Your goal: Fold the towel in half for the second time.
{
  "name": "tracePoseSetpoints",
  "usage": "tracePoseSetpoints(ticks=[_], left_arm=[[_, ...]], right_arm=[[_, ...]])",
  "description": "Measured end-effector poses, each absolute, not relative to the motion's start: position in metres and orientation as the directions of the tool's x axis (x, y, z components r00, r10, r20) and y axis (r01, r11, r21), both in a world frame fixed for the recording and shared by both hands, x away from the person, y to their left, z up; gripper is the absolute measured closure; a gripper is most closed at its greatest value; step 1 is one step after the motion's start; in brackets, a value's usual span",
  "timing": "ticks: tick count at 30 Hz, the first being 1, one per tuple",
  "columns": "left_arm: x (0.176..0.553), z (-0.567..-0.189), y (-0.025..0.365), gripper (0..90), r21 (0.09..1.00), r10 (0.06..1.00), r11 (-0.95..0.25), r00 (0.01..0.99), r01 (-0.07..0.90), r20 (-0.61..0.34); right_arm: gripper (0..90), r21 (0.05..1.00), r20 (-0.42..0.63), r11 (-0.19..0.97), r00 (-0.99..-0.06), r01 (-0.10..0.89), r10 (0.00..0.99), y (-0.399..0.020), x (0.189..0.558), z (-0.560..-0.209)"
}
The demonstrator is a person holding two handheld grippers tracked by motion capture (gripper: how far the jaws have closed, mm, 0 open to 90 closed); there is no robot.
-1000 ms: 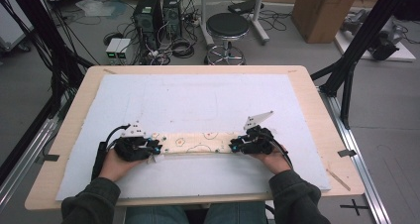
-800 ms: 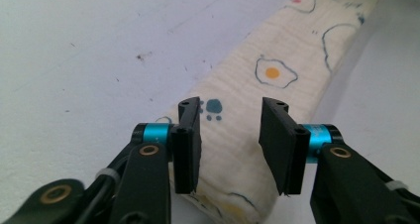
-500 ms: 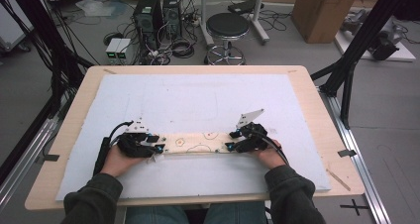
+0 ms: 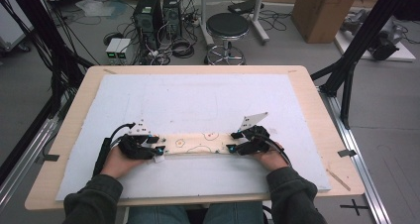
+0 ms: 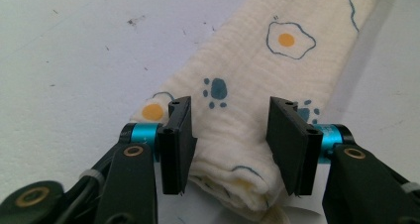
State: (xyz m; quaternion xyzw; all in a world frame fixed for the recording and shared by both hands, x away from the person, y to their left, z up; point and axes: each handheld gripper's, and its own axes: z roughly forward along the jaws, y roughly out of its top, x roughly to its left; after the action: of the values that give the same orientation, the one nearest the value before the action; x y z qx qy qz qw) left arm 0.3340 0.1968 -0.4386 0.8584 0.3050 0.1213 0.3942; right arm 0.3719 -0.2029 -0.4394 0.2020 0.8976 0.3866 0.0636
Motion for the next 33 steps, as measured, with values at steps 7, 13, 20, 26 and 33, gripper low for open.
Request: tracePoseSetpoints(ticks=[7,13,20,26,33], left_arm=[[0.335,-0.44,0.198,52.7,0.756,0.616,-0.494,0.786,0.429,-0.043],[0.334,-0.438,0.196,52.1,0.752,0.625,-0.494,0.779,0.436,-0.04],[0.331,-0.421,0.211,50.6,0.826,0.646,-0.377,0.758,0.419,-0.089],[0.342,-0.412,0.222,55.6,0.856,0.71,-0.264,0.691,0.445,-0.14],[0.359,-0.43,0.22,55.1,0.786,0.736,-0.282,0.65,0.551,-0.191]], right_arm=[[46.8,0.732,0.039,0.61,-0.912,0.304,0.408,-0.205,0.372,-0.441],[46.5,0.729,0.041,0.608,-0.907,0.314,0.419,-0.204,0.371,-0.441],[38.7,0.765,0.032,0.566,-0.896,0.306,0.442,-0.202,0.364,-0.422],[41.5,0.76,0.08,0.52,-0.85,0.39,0.521,-0.21,0.379,-0.417],[47.6,0.729,0.171,0.481,-0.81,0.487,0.561,-0.217,0.396,-0.428]])
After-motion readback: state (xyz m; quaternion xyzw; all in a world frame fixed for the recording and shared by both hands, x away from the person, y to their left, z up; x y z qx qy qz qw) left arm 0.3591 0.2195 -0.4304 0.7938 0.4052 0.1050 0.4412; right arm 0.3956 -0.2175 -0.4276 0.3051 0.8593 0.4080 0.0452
